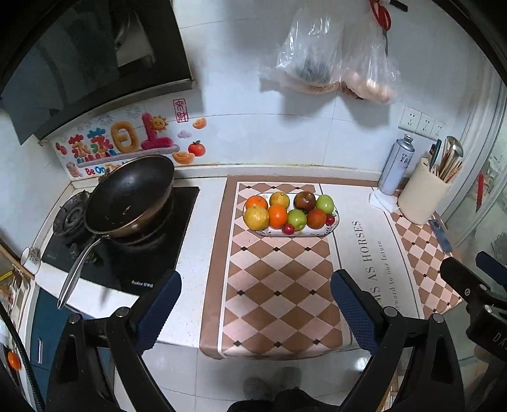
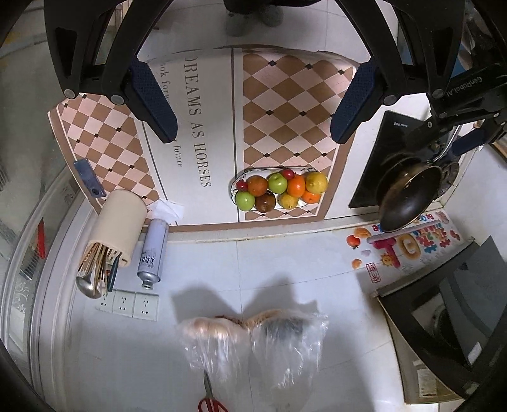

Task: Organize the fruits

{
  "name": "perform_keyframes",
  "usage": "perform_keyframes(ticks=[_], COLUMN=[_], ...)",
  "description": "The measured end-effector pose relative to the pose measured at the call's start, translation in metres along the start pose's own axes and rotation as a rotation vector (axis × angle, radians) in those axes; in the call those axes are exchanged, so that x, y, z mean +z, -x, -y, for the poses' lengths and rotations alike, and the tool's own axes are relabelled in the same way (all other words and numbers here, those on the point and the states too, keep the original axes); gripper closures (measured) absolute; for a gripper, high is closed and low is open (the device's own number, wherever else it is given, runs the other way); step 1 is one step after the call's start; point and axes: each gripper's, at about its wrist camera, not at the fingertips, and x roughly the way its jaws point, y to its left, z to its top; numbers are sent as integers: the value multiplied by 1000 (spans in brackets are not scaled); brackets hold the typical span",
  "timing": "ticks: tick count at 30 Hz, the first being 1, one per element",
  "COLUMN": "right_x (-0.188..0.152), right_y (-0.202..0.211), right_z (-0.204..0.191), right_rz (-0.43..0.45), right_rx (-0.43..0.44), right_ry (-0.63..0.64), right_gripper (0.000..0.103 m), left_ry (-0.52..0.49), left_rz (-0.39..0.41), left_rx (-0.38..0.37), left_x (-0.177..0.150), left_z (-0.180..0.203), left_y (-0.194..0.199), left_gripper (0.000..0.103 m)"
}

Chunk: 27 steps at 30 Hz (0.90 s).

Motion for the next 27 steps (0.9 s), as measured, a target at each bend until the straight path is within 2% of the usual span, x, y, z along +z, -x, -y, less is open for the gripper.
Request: perform_keyframes(ticks=[5,13,21,27], right_x=[-1,-1,3,20], right_y=[23,37,33,12], right_z=[-2,-3,-4,-7], right_rz=[20,30,19,16], right_rx=[12,26,46,44], right_ry=[20,37,39,43], right_gripper=[3,3,3,3], left_ry=[5,7,16,32], left_rz=[27,49,47,32], left_rx=[0,-7,-4,7], left_x=[-5,-12,-13,5], left_z=[1,6,6,5], left_y=[23,43,43,26], left_gripper=[6,6,6,6])
